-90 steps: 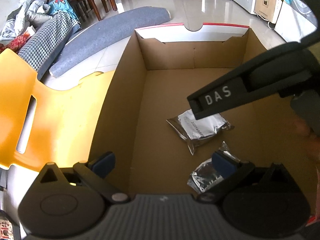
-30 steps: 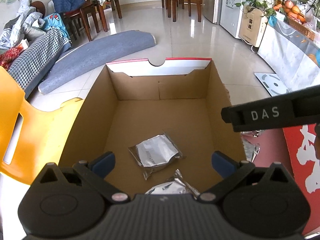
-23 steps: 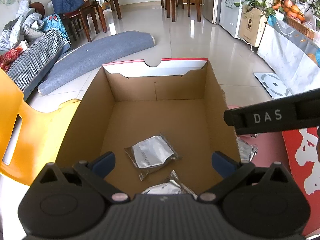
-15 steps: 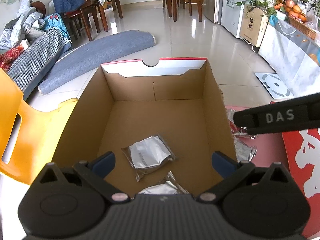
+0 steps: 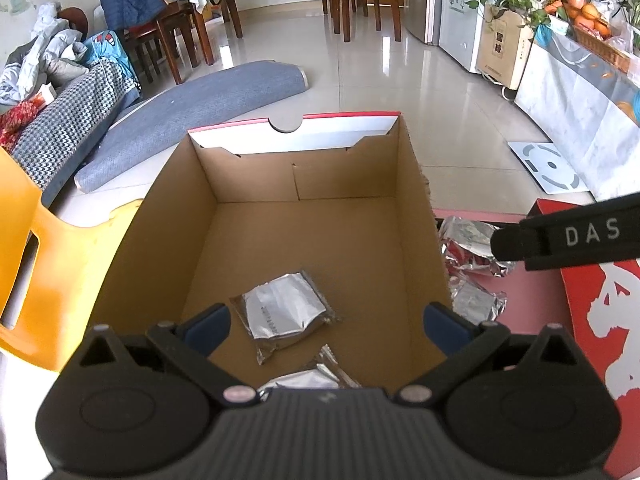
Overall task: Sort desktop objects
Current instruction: 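Lower the open right tool toward the nearer silver foil packet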
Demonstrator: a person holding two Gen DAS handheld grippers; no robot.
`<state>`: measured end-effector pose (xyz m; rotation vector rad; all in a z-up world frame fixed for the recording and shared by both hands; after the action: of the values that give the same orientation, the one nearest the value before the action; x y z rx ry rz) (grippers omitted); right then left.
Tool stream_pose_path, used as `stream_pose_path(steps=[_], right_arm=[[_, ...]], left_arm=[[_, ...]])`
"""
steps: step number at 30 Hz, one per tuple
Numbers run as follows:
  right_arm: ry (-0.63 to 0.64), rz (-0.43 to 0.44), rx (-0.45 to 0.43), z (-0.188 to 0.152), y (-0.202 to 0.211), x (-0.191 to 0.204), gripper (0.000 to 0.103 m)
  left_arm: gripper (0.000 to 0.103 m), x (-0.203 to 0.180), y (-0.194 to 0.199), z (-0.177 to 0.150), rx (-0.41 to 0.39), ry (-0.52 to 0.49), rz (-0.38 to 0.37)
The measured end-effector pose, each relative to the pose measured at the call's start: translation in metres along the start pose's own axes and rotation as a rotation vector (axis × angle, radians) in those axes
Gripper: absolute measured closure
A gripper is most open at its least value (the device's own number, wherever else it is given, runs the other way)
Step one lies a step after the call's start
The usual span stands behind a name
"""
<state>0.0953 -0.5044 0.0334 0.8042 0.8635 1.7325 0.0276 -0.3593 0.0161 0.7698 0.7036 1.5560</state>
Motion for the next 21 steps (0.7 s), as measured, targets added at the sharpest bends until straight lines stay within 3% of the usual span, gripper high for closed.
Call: stream_pose_path(steps=[21], right_arm=[[-0.043,0.004,0.061,-0.007,-0.009,-0.014,0.028]], left_arm=[[0.0,-0.013,-0.003,0.007,-0.014,-0.047,0.033]])
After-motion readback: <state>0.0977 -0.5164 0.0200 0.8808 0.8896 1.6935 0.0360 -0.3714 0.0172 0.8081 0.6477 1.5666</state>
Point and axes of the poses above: each gripper's, at about its wrist camera, not at the fingertips, and y roughly against the way its jaws point, x to its left, z to its top, the point moved 1 cm from there along -y, roughly the way its jaws point, and after that the axes turned 1 degree about -y, right-handed, at the moved point
